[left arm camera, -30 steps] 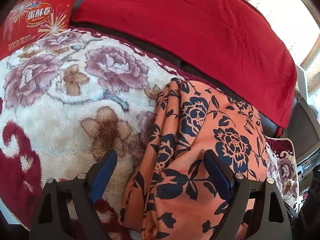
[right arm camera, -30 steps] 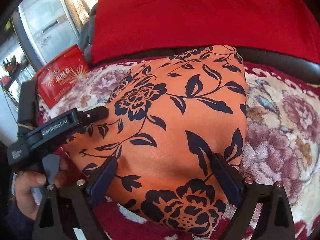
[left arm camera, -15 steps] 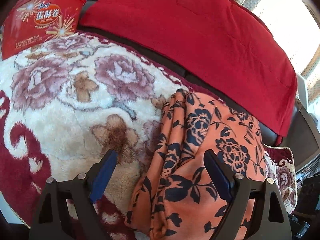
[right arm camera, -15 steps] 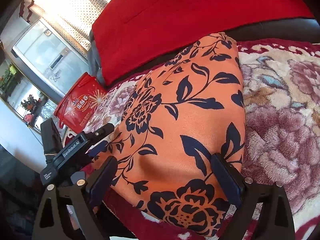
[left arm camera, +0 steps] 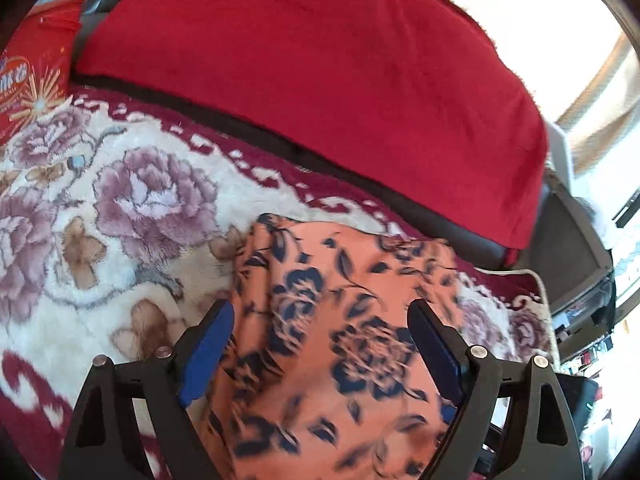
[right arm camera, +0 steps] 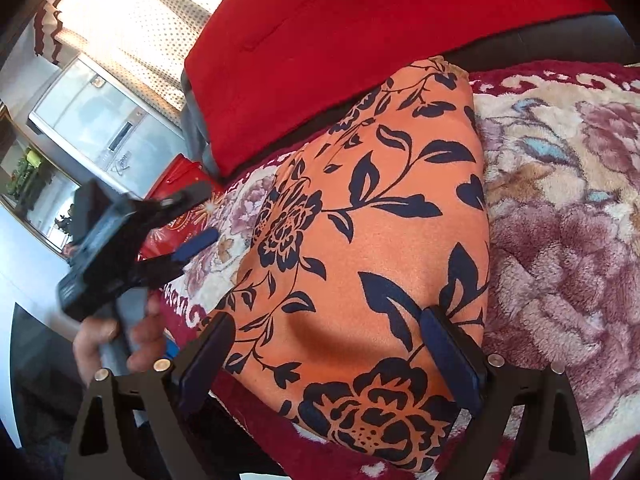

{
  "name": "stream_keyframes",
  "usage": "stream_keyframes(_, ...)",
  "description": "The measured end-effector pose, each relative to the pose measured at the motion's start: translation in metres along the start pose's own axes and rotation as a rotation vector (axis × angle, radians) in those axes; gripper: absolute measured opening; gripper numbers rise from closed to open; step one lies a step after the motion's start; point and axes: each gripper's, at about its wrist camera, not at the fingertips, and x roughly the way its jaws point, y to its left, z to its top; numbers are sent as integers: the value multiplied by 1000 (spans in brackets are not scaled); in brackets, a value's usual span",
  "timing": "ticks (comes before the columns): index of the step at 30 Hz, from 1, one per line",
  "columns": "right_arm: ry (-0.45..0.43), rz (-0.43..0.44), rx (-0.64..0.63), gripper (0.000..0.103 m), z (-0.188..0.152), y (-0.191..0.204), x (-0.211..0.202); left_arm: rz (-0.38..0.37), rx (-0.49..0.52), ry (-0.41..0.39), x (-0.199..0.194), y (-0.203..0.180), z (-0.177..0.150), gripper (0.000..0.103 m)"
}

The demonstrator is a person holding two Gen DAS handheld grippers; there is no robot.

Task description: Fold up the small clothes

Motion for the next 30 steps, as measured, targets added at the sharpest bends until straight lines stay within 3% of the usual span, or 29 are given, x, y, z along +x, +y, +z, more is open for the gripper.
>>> stream_keyframes(3,1,10,1,95,-1,-3,-1,0,-20,63,29,20,-11,87)
stream_keyframes(5,6,10,-7,95,0,-4,-1,-16,-88,152,50,34,-18,68)
stream_keyframes(6,9,6,-11,95,0,-3,-1,-44,-121,169,55,38,-18,67)
stream_keyframes(8,18,1,-19,95,1,-2,-1,-44,-106,144,55,39,-12,65)
stream_keyframes(12,28,-3,-23,95,2,0,-1,-57,-91,161,56,41,-7,35)
stream_keyframes(13,29,-5,-23,95,2,0,-1,-61,-92,163,55,42,-6,33)
stream_keyframes(24,34,-28,-26,95,4,5,2,-111,-224,149,47,69,-9,32)
stream_keyframes(30,28,-30,-24,95,3,4,4,-109,-277,134,39,85,-10,40)
